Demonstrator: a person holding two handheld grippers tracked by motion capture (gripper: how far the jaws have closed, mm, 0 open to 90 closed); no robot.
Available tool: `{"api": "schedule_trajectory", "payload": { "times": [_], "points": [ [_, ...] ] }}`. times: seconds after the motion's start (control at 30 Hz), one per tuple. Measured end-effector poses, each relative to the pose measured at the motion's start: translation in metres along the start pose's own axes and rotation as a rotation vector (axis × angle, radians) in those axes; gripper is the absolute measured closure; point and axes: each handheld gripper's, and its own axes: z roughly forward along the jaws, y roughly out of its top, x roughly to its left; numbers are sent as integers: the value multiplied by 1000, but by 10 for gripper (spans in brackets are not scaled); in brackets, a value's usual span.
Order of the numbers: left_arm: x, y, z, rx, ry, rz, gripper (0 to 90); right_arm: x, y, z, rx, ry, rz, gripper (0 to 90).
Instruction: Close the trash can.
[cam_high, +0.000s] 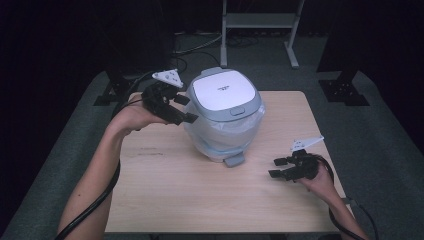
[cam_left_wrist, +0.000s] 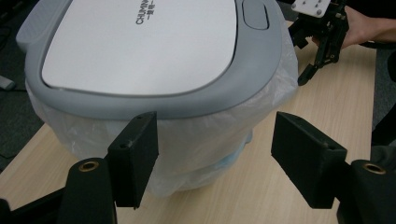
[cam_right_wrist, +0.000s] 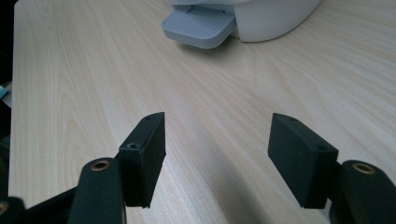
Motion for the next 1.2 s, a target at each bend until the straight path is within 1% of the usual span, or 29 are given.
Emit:
{"api": "schedule_trajectory", "payload": {
  "times": [0.07,0.1,0.13,0.2,0.37,0.47,0.6,0.63,0.8,0.9,1.0,1.07,1.17,1.2],
  "points": [
    [-1,-6,-2,-1,0,-10,310,0,0,-1,-2,-1,0,356],
    [0,-8,-4,3,-1,-7,310,0,0,-1,-4,-1,1,356],
    [-1,-11,-5,-5,1,-18,311,0,0,-2,-4,-3,0,356],
    [-2,-16,-7,-1,7,-21,311,0,0,-2,-7,-4,2,356],
    [-5,-29,-10,-9,6,-33,308,-1,-1,-3,-8,-7,7,356],
    [-7,-36,-10,-18,1,-54,297,-1,-1,-3,-10,-7,8,356],
    [-10,-43,-11,-20,5,-49,291,-1,-1,-3,-8,-8,7,356],
    [-11,-44,-11,-26,6,-53,291,-1,-1,-2,-10,-9,6,356],
    [-14,-53,-11,-23,15,-56,280,-1,-1,-3,-12,-11,3,356],
    [-15,-59,-11,-27,10,-62,281,-1,-1,-3,-13,-13,5,356],
    [-17,-66,-10,-30,18,-65,278,-1,-1,-3,-13,-13,6,356],
    [-18,-70,-10,-40,19,-74,273,-1,-1,-3,-13,-14,7,356],
    [-18,-76,-9,-36,29,-75,267,-1,-1,-3,-12,-13,3,356],
    [-19,-79,-9,-43,30,-79,266,0,-1,-3,-12,-14,4,356]
  ]
}}
